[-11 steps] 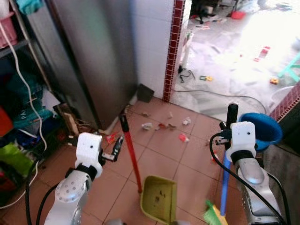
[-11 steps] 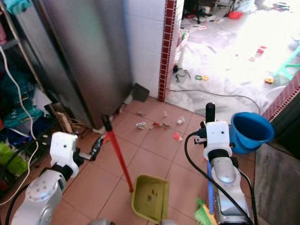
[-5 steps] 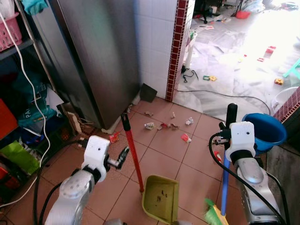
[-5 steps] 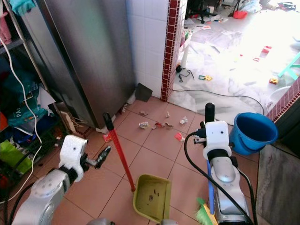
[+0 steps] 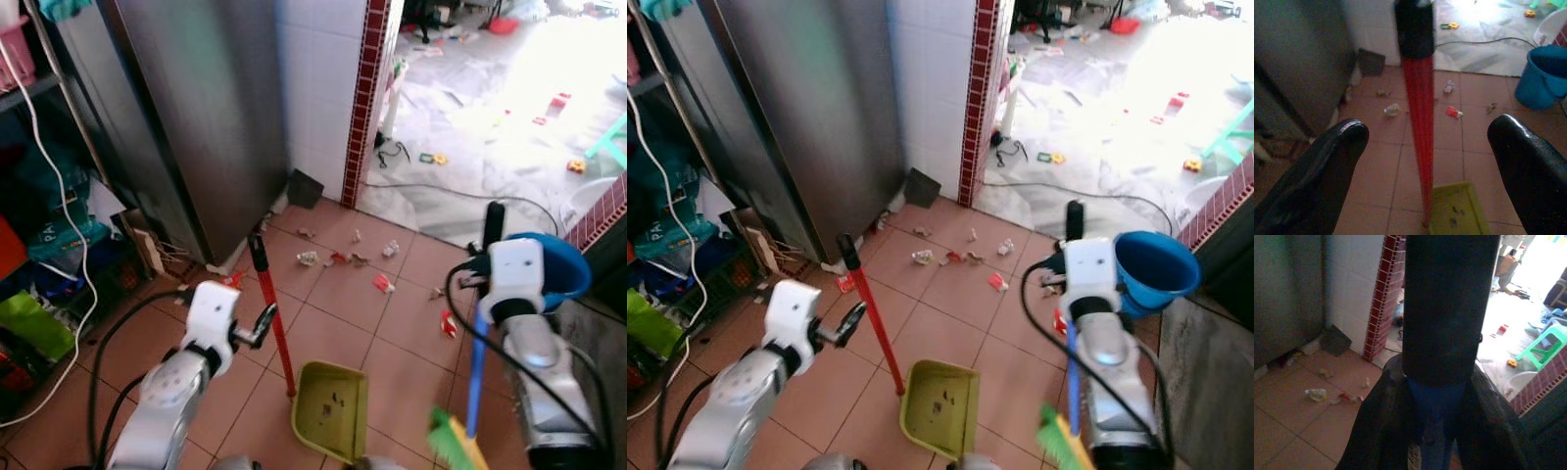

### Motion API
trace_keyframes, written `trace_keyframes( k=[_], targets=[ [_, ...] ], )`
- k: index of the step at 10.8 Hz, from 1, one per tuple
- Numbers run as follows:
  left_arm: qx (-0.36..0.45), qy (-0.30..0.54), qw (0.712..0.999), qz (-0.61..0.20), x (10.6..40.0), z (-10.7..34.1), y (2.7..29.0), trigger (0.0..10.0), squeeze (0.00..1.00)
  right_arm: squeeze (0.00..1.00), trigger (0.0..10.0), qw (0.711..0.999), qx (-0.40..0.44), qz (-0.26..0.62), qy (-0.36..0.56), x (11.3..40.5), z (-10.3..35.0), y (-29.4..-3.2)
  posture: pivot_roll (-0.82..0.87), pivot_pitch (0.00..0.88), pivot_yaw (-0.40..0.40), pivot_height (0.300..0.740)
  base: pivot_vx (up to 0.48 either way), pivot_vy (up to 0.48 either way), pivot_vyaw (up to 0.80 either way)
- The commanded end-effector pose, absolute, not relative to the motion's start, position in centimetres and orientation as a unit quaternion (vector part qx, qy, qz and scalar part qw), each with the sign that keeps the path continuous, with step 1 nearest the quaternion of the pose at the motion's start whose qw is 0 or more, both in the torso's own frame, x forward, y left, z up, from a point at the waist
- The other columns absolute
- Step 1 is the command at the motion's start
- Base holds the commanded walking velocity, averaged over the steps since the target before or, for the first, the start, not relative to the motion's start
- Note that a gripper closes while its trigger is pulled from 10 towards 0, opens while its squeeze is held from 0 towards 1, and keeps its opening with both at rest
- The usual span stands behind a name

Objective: Sweep floor

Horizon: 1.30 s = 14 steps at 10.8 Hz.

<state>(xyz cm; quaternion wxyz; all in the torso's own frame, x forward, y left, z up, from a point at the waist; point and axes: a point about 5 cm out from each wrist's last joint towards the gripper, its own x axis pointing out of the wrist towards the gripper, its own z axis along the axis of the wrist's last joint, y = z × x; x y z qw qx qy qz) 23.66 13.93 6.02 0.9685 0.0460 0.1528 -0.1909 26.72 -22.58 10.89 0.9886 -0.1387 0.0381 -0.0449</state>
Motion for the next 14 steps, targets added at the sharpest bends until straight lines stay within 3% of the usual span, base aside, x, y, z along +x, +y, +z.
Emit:
trace_keyframes(
  k=[1,5,11,14],
  targets=[
    [0.067,0.145,0.968,-0.193,24.1,5.9,14.0,10.0,0.00,0.00,10.0,0.987,-0.149,-0.056,0.026,26.9,11.8,-23.4,-0.12,0.047,-0.031,0.740,0.000,0.000,0.00],
    [0.097,0.116,0.974,-0.168,26.1,6.5,14.7,10.0,0.00,0.00,10.0,0.988,-0.148,-0.040,0.016,27.8,12.6,-22.9,-0.13,0.052,-0.069,0.740,0.000,0.000,0.00],
    [0.107,0.111,0.974,-0.165,25.4,7.0,14.9,10.0,0.00,0.00,10.0,0.989,-0.142,-0.017,0.021,27.9,12.2,-21.8,-0.10,0.067,-0.078,0.740,0.000,0.000,0.00],
    [0.111,0.074,0.978,-0.158,25.9,9.9,15.4,10.0,0.00,0.00,10.0,0.991,-0.131,-0.011,0.025,28.0,11.7,-21.1,-0.07,0.058,-0.071,0.740,0.000,0.000,0.00]
  ],
)
